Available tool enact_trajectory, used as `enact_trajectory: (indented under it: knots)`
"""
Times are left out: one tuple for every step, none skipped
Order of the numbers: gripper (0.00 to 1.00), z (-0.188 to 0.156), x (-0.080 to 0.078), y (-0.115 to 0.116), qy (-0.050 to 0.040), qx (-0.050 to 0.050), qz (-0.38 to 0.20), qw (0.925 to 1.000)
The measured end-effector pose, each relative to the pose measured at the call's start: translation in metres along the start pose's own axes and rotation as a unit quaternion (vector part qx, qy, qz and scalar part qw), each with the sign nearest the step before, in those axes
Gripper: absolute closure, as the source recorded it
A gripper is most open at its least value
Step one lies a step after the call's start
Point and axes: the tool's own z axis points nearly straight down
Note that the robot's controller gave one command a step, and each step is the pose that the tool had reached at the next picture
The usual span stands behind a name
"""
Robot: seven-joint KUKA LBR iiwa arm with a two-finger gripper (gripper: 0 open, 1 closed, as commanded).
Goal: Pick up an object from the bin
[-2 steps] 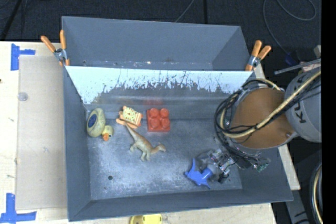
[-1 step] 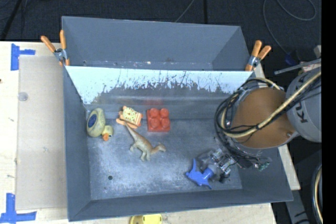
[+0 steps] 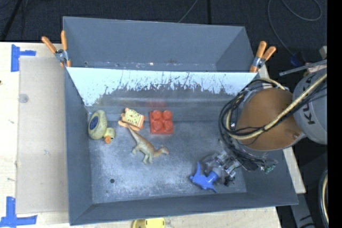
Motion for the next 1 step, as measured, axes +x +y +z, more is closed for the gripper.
enact_trajectory:
  knots:
    - [1.00,-0.0109,-0.0003,0.0006,-0.0002,0.000,0.005,1.0000]
